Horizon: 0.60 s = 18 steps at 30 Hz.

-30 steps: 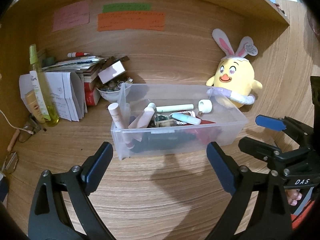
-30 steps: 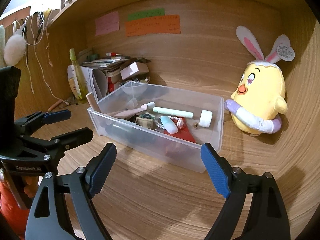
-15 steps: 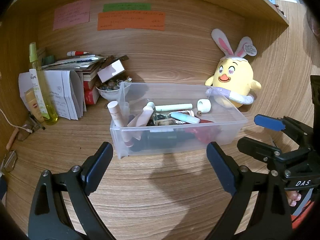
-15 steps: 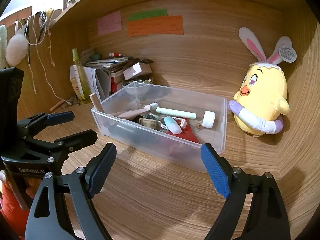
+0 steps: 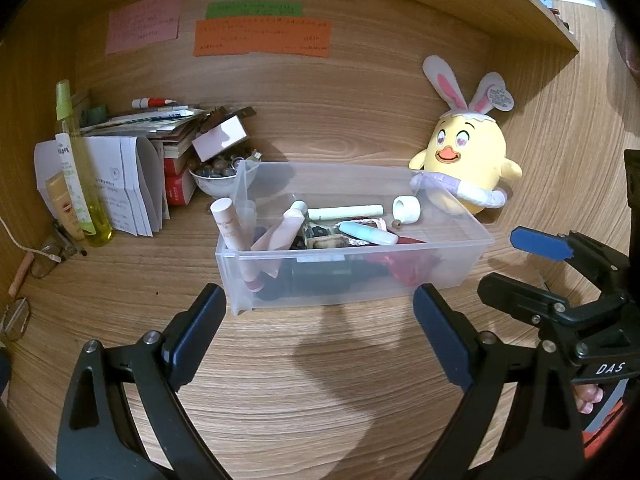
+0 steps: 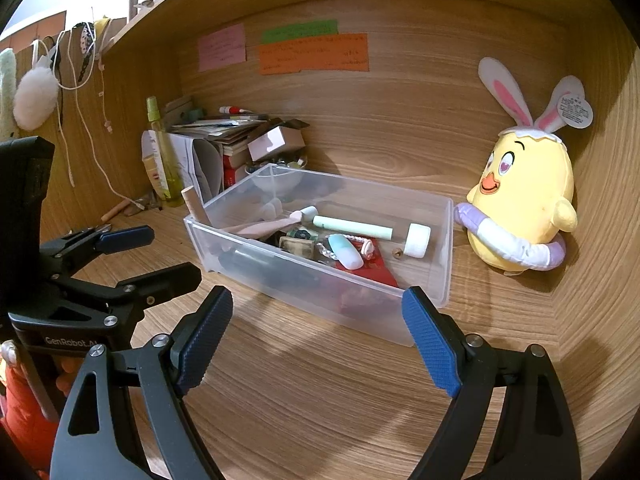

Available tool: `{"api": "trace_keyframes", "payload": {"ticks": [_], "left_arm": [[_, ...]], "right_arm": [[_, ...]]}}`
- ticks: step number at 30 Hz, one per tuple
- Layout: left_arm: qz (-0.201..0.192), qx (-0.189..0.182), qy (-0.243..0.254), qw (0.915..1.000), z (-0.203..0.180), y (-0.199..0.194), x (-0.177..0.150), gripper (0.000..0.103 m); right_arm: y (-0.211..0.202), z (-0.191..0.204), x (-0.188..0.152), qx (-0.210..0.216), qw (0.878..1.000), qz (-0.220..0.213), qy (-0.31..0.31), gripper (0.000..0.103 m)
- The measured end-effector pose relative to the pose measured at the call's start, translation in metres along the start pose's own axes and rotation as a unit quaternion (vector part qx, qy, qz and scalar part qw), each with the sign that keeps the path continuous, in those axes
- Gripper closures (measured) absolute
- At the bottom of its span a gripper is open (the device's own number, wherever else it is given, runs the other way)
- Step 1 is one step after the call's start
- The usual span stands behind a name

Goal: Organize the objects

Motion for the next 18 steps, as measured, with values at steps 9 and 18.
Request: {"api": "trace_keyframes", "payload": {"ticks": [9, 18], "left_arm": [[-0.001, 0.000, -0.001, 1.0000, -0.0001, -0.0008, 0.0010, 0.007], [-0.004, -0.001, -0.001, 1.0000, -0.0003, -0.0029, 0.0013, 0.007]], "right_arm": [[-0.0015, 0.0003, 0.0003, -0.001, 1.000, -0.001, -0.002, 0.018], [-0.0017, 0.0005, 0.0006, 0.000, 1.000, -0.001, -0.003, 0.018]]}}
Point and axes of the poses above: each gripper's, at about its wrist camera, not at the fingertips, and y roughly the way its jaws point, z to its left, x to its top, the point moved 7 cm from there along y, roughly the way its jaws point, and after that the axes turned 1 degree about -z, right-handed, at the moved point
